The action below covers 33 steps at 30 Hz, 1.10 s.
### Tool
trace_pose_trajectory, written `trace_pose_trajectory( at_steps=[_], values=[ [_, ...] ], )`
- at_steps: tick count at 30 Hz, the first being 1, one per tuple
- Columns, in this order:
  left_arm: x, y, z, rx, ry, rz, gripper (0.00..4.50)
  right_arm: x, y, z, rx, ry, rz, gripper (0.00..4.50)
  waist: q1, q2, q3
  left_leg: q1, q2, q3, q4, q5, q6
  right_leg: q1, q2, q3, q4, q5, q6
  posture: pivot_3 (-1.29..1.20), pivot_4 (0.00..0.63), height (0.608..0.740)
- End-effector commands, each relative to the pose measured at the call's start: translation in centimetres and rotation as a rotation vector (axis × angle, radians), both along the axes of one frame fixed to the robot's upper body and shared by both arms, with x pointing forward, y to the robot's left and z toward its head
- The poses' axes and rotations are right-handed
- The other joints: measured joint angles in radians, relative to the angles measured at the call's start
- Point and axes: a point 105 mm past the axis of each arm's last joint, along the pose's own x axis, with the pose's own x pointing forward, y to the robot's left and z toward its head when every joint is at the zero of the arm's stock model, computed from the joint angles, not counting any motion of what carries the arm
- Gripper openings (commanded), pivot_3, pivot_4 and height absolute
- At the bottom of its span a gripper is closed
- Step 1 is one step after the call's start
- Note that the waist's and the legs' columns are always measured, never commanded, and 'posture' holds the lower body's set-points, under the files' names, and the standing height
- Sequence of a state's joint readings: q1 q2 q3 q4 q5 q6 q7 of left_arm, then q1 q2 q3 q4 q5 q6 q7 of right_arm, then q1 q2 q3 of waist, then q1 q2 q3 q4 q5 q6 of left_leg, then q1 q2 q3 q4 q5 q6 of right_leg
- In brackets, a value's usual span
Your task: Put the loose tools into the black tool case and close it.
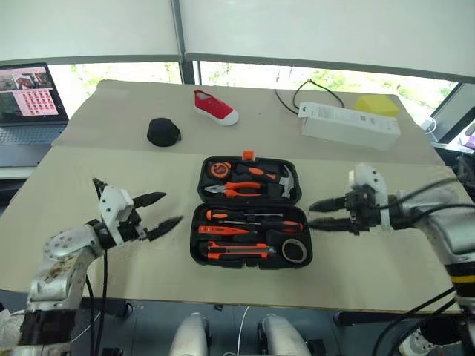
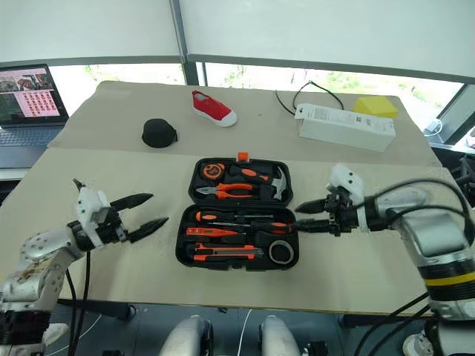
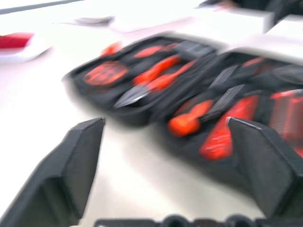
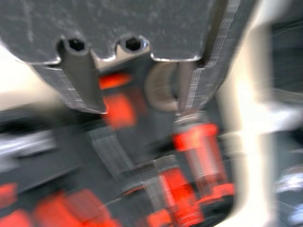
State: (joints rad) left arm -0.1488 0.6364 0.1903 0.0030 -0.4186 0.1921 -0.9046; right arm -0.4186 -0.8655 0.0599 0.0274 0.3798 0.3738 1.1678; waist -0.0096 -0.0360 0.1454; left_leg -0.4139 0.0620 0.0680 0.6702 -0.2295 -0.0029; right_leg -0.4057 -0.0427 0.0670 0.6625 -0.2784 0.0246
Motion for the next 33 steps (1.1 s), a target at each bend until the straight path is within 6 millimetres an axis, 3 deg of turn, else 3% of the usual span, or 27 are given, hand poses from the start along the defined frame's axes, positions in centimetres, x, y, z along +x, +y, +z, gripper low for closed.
trace_pose_trajectory(
  at_steps=[1, 4, 8, 13, 16, 24, 29, 30, 33],
  values=[
    [1.4, -0.7, -0.8, 0.01, 0.046, 0.037, 2.77, 2.2, -0.9, -0.4, -0.053, -0.214, -0.067, 1.26, -0.002, 0.0, 0.0, 0.0, 0.0, 0.0, 0.0, 0.0, 0.0, 0.0, 0.0, 0.0, 0.0, 0.0, 0.0, 0.0, 0.15, 0.74],
    [2.6, -1.9, -1.9, 0.012, 0.114, 0.043, 1.64, 3.4, -0.2, -2.0, -0.062, -0.251, -0.097, 0.16, -0.004, 0.0, 0.0, -0.001, -0.001, 0.0, 0.0, 0.0, 0.0, -0.001, 0.0, 0.0, 0.0, 0.0, 0.0, 0.0, 0.15, 0.74],
    [3.5, -4.0, -2.1, 0.004, 0.131, -0.024, 0.3, 4.3, 1.3, -2.8, -0.03, -0.277, -0.099, 0.0, -0.005, 0.0, 0.0, -0.001, 0.0, 0.001, 0.0, 0.0, 0.0, -0.001, 0.0, 0.001, 0.001, 0.0, 0.0, 0.0, 0.15, 0.74],
    [3.7, -5.5, -2.1, 0.002, 0.146, -0.08, 0.3, 3.2, 3.0, -3.0, 0.029, -0.232, -0.031, 0.0, -0.008, 0.0, 0.0, -0.001, 0.0, 0.001, 0.0, 0.0, 0.0, -0.001, 0.0, 0.001, 0.001, 0.0, 0.0, 0.0, 0.15, 0.74],
    [2.2, -6.2, -2.7, 0.014, 0.204, -0.167, 0.3, 1.6, 3.4, -3.4, 0.031, -0.176, 0.003, 0.0, -0.008, 0.0, 0.0, 0.0, 0.0, 0.001, -0.001, 0.0, 0.0, -0.001, 0.001, 0.001, 0.001, 0.0, 0.0, 0.0, 0.15, 0.74],
    [0.2, -5.6, -2.2, -0.009, 0.238, -0.208, 0.3, -0.8, 2.5, -4.2, 0.032, -0.131, -0.065, 0.0, -0.003, 0.001, 0.0, -0.001, 0.0, 0.001, -0.002, 0.0, 0.0, -0.001, 0.0, 0.001, -0.001, 0.0, 0.0, 0.0, 0.15, 0.74],
    [0.3, -3.4, -1.2, -0.02, 0.219, -0.12, 0.3, -0.6, 1.0, -1.7, 0.135, -0.189, -0.174, 0.0, -0.003, 0.001, 0.0, 0.0, 0.0, 0.001, -0.002, 0.0, 0.0, -0.001, 0.0, 0.001, 0.0, 0.0, 0.0, 0.0, 0.15, 0.74],
    [0.6, -2.5, -1.0, 0.032, 0.185, -0.08, 0.21, -0.8, 0.8, -1.5, 0.137, -0.155, -0.181, 0.29, -0.003, 0.001, 0.0, 0.0, 0.0, 0.001, -0.002, 0.0, 0.0, -0.001, 0.0, 0.001, 0.0, 0.0, 0.0, 0.0, 0.15, 0.74],
    [-0.2, -0.6, -0.5, 0.119, 0.218, -0.052, 0.99, -0.8, -0.6, -0.3, 0.133, -0.06, -0.255, 1.05, -0.005, 0.001, 0.001, 0.0, 0.0, 0.0, -0.002, 0.0, 0.0, -0.001, 0.0, 0.001, 0.001, 0.0, 0.0, 0.0, 0.15, 0.74]
  ],
)
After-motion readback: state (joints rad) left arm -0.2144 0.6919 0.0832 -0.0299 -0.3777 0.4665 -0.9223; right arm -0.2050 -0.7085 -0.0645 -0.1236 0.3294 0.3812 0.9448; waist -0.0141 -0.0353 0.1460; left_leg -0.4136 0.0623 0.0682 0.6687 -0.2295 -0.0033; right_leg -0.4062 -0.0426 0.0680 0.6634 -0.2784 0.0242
